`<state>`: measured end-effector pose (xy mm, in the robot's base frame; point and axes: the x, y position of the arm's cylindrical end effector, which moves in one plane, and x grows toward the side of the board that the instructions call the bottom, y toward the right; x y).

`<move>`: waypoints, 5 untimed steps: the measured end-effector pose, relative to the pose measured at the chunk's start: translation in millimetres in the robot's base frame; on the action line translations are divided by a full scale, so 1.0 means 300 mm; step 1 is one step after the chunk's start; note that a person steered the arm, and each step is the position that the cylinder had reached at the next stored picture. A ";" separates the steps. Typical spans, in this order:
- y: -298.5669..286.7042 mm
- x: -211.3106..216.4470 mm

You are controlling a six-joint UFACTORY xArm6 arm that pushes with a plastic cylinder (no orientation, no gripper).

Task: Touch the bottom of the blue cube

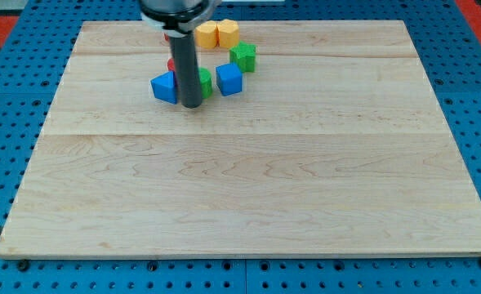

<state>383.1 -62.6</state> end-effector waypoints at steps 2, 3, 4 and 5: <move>0.140 0.037; 0.140 -0.009; 0.137 -0.050; 0.152 -0.057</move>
